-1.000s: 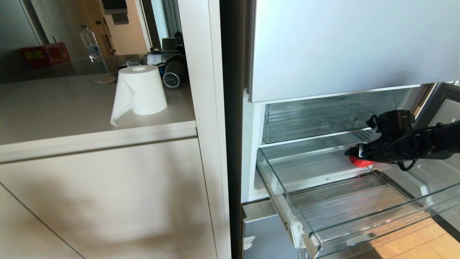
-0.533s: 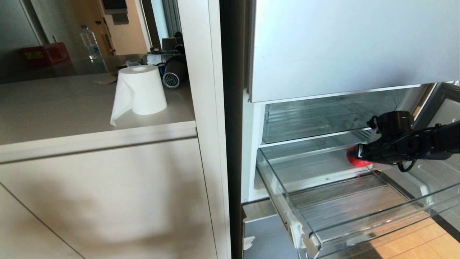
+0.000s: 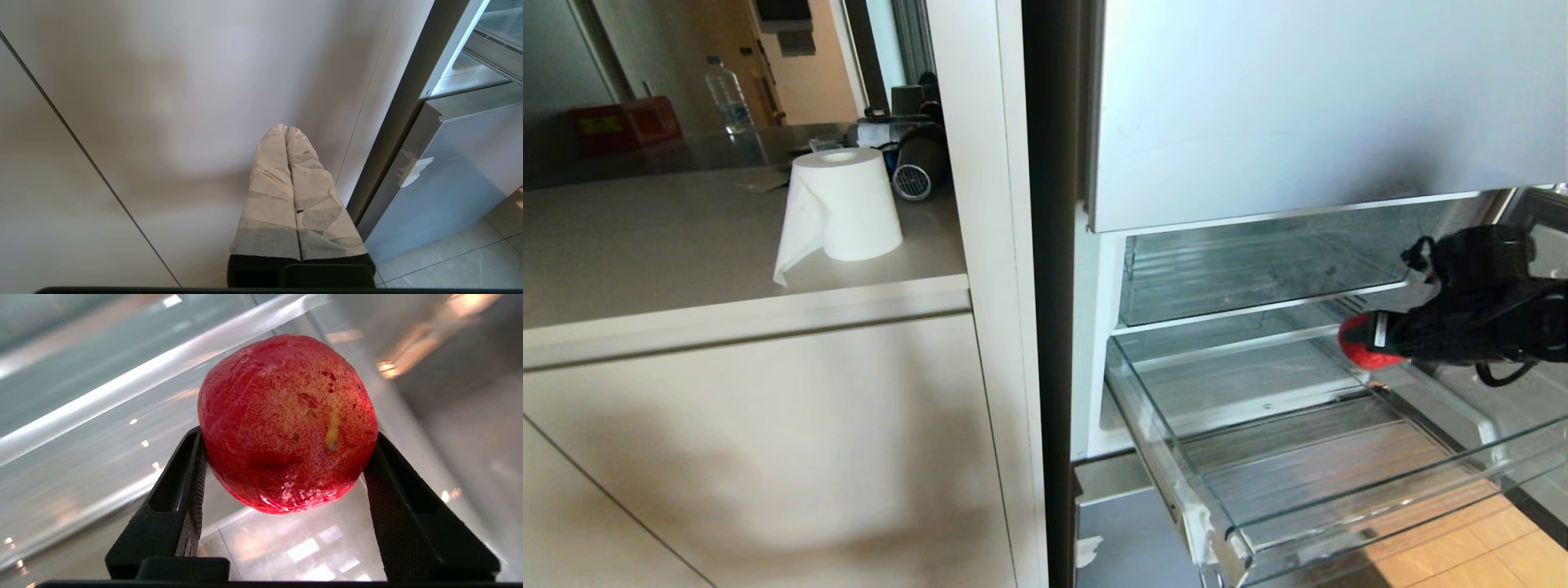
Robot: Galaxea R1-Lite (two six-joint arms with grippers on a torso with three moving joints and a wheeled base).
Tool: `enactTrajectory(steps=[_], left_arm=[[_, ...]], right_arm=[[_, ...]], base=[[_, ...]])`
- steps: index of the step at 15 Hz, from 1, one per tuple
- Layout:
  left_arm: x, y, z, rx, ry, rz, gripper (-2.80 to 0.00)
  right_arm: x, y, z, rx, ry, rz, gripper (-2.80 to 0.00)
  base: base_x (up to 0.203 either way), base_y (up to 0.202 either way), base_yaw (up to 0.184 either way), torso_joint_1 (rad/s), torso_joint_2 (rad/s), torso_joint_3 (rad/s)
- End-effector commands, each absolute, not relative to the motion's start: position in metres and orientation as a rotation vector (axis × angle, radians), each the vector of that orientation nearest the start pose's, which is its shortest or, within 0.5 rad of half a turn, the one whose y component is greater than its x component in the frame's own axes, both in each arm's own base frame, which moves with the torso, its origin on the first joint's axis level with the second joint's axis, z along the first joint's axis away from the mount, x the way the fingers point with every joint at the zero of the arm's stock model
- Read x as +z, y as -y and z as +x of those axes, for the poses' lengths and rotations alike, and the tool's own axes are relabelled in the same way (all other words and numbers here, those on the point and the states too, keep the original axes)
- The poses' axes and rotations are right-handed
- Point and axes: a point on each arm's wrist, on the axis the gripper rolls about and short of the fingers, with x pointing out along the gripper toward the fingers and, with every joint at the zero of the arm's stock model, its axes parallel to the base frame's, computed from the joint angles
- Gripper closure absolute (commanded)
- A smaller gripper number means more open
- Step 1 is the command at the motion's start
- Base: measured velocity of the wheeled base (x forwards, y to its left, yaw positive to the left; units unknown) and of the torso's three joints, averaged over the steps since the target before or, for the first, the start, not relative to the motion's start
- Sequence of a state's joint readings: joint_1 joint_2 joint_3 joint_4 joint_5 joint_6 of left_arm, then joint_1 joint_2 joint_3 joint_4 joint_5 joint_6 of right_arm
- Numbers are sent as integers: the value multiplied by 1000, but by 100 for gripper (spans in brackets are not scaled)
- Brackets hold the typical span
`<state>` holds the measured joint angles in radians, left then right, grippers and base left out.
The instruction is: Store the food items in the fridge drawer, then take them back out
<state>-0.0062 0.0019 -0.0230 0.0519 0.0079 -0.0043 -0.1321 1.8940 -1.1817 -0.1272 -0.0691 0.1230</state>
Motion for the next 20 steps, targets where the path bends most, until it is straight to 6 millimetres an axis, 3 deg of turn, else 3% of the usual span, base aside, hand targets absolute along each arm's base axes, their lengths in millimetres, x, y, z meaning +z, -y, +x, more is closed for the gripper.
enactTrajectory(steps=[1,6,9,12,14,15,18,20], left_arm=[[77,0,-25,3,-31,-4,0],[77,0,-25,2,-31,-4,0],[77,0,-25,2,-31,-4,0],[77,0,-25,2,-31,-4,0],[77,0,-25,2,-31,-4,0],[77,0,-25,2,-31,-4,0],[77,0,-25,2,-31,-4,0],[77,0,-25,2,-31,-4,0]], right_arm=[[213,43,312,-227,-447,133,0],[239,31,213,-224,-233,114,0],[250,21,139,-220,-87,106,0],[241,9,57,-211,80,94,0],[213,4,14,-207,139,65,0],[188,2,6,-201,93,32,0],[105,1,2,-134,-156,-127,0],[85,0,1,-74,-227,-157,0]], base=[[0,0,0,0,0,0],[0,0,0,0,0,0],[0,0,0,0,0,0],[0,0,0,0,0,0],[0,0,0,0,0,0],[0,0,0,0,0,0],[0,0,0,0,0,0],[0,0,0,0,0,0]])
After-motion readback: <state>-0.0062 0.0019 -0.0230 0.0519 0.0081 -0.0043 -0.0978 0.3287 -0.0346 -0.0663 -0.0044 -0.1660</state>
